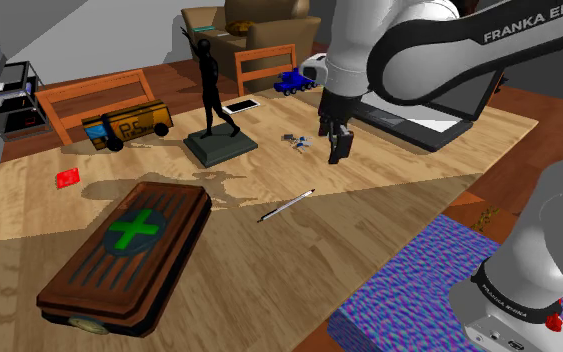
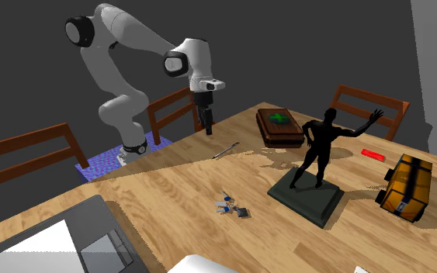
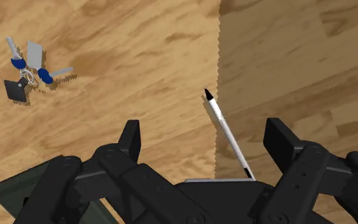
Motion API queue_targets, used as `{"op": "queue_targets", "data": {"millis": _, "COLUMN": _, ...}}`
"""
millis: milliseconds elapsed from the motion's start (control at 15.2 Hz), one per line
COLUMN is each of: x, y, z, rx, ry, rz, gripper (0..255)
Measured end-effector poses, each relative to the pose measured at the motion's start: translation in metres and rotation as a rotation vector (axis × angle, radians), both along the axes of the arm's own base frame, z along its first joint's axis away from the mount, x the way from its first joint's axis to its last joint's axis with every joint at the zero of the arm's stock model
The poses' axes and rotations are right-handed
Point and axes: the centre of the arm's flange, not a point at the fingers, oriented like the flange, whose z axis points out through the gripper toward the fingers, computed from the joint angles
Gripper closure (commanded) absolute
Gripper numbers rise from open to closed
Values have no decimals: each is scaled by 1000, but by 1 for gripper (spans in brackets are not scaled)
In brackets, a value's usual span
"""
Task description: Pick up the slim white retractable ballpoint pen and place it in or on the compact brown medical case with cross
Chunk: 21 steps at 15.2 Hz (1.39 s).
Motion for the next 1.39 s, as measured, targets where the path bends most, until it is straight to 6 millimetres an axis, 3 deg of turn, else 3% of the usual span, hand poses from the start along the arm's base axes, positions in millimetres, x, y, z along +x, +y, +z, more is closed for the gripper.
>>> {"op": "queue_targets", "data": {"millis": 528, "x": -2, "y": 66, "z": -78, "rx": -99, "ry": -25, "rz": 437, "gripper": 0}}
{"op": "queue_targets", "data": {"millis": 1056, "x": 6, "y": 69, "z": -121, "rx": -109, "ry": -29, "rz": 485, "gripper": 0}}
{"op": "queue_targets", "data": {"millis": 1386, "x": 7, "y": 68, "z": -125, "rx": -109, "ry": -29, "rz": 485, "gripper": 0}}
